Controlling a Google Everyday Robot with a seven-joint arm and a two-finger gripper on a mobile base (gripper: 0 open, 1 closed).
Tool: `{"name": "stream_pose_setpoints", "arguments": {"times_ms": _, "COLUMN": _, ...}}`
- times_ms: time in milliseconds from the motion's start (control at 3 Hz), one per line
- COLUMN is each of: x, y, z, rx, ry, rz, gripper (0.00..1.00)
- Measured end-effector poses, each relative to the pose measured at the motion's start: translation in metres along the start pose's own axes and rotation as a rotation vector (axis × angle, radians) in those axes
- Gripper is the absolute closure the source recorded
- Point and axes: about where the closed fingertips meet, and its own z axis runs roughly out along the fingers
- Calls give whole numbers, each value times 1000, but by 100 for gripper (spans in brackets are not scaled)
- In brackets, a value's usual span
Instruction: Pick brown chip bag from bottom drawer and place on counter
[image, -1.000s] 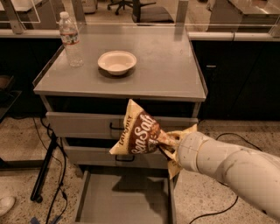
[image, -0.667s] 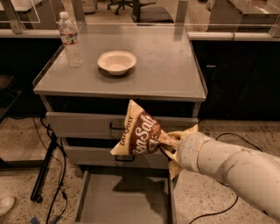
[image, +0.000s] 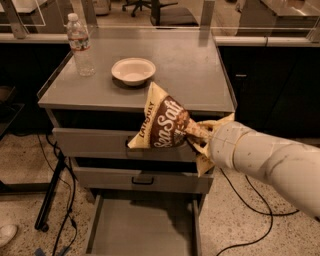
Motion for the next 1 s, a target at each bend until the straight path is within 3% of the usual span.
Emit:
{"name": "stream_pose_setpoints", "arguments": {"times_ms": 333, "x": -7, "y": -38, "z": -2, "rx": 62, "ry": 5, "rz": -6, "gripper": 100}}
{"name": "stream_pose_setpoints", "arguments": {"times_ms": 1000, "x": -12, "y": -60, "z": 2, "rx": 81, "ry": 0, "rz": -17, "gripper": 100}}
